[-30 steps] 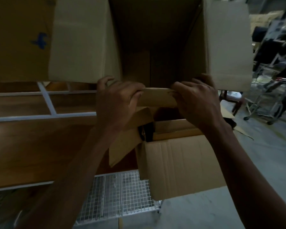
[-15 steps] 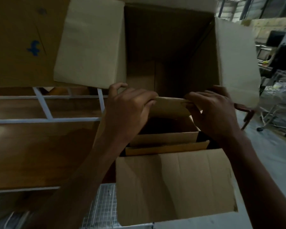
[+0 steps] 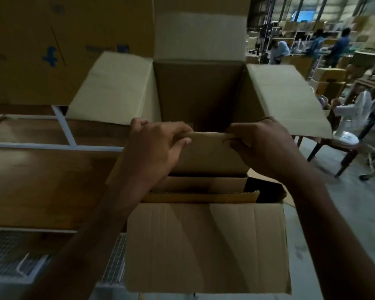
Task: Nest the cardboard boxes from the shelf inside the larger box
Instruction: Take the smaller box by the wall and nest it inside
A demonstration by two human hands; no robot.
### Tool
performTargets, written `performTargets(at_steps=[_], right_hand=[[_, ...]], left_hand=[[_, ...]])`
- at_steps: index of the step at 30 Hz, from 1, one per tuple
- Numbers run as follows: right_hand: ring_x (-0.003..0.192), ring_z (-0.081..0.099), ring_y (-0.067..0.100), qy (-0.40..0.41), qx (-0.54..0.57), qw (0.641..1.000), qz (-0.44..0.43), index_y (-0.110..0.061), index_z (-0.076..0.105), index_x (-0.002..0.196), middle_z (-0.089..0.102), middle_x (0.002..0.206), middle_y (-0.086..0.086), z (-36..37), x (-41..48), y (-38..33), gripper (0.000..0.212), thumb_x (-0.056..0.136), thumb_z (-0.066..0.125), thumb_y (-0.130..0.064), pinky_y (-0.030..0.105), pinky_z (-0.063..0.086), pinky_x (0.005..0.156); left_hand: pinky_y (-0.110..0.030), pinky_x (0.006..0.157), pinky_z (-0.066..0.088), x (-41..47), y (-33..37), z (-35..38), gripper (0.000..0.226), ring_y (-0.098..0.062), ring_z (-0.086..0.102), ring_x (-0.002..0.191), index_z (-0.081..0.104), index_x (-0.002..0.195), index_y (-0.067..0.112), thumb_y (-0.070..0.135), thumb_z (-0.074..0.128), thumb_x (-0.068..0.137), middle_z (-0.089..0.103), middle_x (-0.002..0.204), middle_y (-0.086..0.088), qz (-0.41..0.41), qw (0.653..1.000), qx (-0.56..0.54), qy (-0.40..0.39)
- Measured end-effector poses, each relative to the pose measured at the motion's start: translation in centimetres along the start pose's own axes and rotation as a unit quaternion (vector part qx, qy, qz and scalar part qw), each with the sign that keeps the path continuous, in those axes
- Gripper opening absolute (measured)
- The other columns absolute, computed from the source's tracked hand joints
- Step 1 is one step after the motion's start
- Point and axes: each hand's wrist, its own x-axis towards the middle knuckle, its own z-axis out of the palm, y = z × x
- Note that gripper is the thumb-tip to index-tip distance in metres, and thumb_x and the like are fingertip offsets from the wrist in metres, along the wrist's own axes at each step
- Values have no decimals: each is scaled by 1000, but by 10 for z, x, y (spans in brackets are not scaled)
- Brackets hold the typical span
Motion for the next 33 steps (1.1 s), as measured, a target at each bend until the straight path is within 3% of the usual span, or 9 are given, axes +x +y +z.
performTargets(at_steps=[1, 4, 7, 9, 12, 16, 23, 26, 33], right_hand=[[72, 65, 12, -20, 3, 1000, -3, -27, 69, 117, 72, 87, -8, 6, 6, 0, 19, 100, 61, -27, 38, 51, 81], [84, 69, 17, -64, -21, 998, 5, -33, 63, 127, 72, 94, -11, 32, 16, 5, 27, 101, 57, -33, 46, 46, 98], [90, 69, 20, -63, -40, 997, 17, -35, 60, 123, 73, 97, -9, 57, 15, 11, 24, 101, 50, -40, 42, 38, 93], [89, 66, 18, -67, -52, 996, 39, -37, 59, 115, 70, 94, -11, 69, 12, 13, 31, 104, 34, -51, 39, 36, 89], [97, 64, 17, -122, -30, 989, 72, -39, 57, 117, 70, 100, -10, 87, 8, 14, 52, 102, 15, -65, 45, 38, 98], [109, 61, 17, -162, 19, 983, 90, -41, 57, 124, 70, 106, -11, 108, 0, 15, 58, 100, 13, -71, 45, 31, 103], [128, 53, 23, -169, 37, 978, 113, -40, 48, 142, 64, 133, -6, 107, -1, 12, 64, 97, 14, -73, 49, 31, 108], [135, 48, 23, -165, 64, 976, 125, -39, 43, 147, 55, 145, -4, 106, -2, 6, 68, 95, 15, -73, 51, 31, 112], [132, 50, 26, -83, 94, 986, 113, -31, 46, 147, 56, 144, 2, 95, 11, -13, 70, 96, 19, -71, 49, 39, 106]], left_hand=[[-31, 83, 31, -2, -7, 6, 20, -9, 48, 81, 73, 114, 40, 42, 71, 95, 47, 69, 31, -29, 999, 5, -25], [-36, 87, 39, -3, -24, 21, 21, -16, 55, 93, 67, 117, 50, 52, 61, 97, 51, 74, 26, -76, 992, 18, -103], [-33, 91, 30, 4, -27, 30, 21, 0, 43, 85, 67, 121, 45, 44, 59, 101, 56, 85, 23, -85, 986, -10, -142], [-31, 88, 23, 6, -24, 38, 24, 3, 36, 82, 66, 126, 43, 40, 56, 104, 58, 97, 19, -87, 981, -6, -174], [-33, 95, 23, 1, -32, 56, 26, -12, 58, 109, 65, 128, 44, 40, 55, 104, 71, 113, 13, -98, 972, -10, -216], [-37, 107, 25, -8, -40, 72, 31, -15, 58, 120, 63, 133, 46, 43, 54, 103, 71, 124, 12, -120, 953, -3, -278], [-42, 116, 28, -12, -40, 70, 39, -18, 53, 129, 55, 143, 48, 47, 53, 104, 67, 134, 11, -128, 957, -23, -260], [-44, 119, 30, -17, -41, 62, 44, -9, 55, 116, 51, 146, 47, 46, 56, 103, 67, 122, 17, -122, 967, -46, -220], [-45, 118, 29, -22, -44, 37, 47, -7, 64, 111, 52, 147, 43, 45, 60, 100, 70, 123, 15, -111, 988, -15, -111]])
